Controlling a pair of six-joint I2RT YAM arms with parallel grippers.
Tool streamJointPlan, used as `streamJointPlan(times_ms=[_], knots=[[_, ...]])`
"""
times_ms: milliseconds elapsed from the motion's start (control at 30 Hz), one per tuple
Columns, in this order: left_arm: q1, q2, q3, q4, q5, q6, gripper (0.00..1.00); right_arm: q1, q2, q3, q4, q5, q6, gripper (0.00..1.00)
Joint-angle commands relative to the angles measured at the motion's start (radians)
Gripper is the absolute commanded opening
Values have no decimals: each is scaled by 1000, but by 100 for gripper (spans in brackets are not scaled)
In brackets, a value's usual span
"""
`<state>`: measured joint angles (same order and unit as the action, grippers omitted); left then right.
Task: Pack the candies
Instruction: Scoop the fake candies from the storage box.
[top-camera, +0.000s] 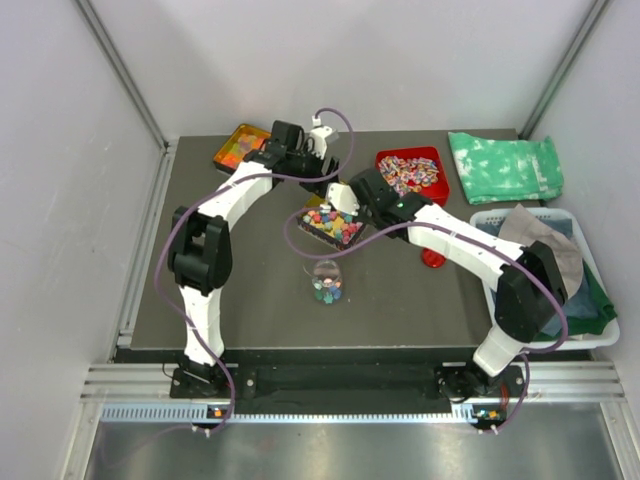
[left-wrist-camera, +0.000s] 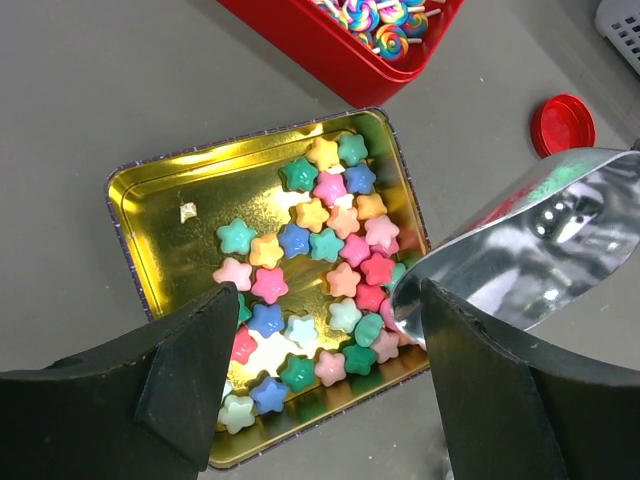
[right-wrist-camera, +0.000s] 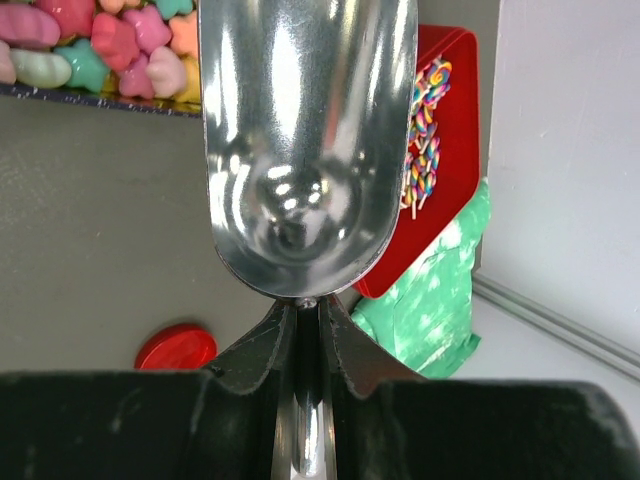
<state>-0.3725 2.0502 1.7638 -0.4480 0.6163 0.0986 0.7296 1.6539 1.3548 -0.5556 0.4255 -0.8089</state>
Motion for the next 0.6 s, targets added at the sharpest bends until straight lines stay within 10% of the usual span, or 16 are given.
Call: streamJointPlan(times_ms=[0,567], knots=[[-16,-18,3,20,5,12,78,-12,-29,63,65,-14,37,0],[-37,21,8,6,-17,23,77,-4,-157,93,59,-166,105,0]])
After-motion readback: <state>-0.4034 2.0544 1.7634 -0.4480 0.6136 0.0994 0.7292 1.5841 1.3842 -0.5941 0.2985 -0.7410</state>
